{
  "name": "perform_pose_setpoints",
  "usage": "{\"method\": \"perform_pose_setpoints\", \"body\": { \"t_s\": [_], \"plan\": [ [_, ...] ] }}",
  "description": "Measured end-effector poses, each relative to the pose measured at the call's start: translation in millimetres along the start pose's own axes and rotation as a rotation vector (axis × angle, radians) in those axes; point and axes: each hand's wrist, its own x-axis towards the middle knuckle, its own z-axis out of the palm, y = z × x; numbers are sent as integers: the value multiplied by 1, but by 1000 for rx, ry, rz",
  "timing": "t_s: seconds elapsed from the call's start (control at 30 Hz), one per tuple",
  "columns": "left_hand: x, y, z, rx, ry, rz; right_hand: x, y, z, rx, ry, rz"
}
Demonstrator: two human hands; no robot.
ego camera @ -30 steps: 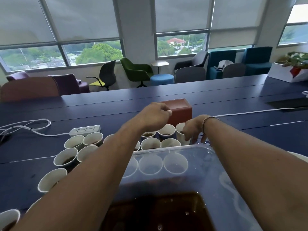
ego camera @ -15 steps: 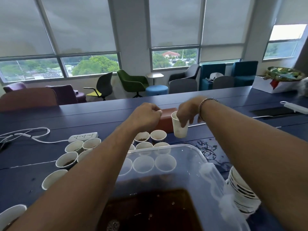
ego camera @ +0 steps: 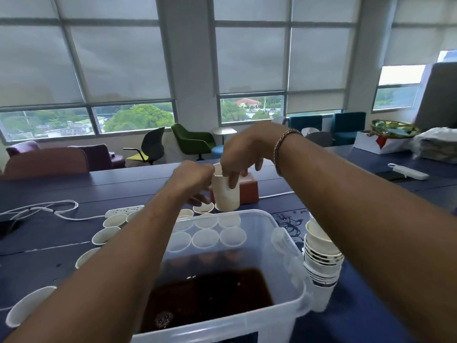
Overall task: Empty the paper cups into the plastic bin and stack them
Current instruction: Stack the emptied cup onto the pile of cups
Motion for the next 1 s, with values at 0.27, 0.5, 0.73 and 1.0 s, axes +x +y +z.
{"method": "perform_pose_setpoints", "body": {
  "t_s": [0.27,0.5,0.73,1.0],
  "plan": [
    [-29,-23,-5,51,-3,8,-6,27,71,139,391,-26],
    [-46,-33,-1,-12,27,-2,-5,41,126,682,264,-184],
    [-49,-40,11,-32,19,67,-5,49,145,900,374,-189],
    [-31,-99,12,332,215,139,1,63,160,941,515,-127]
  ]
}}
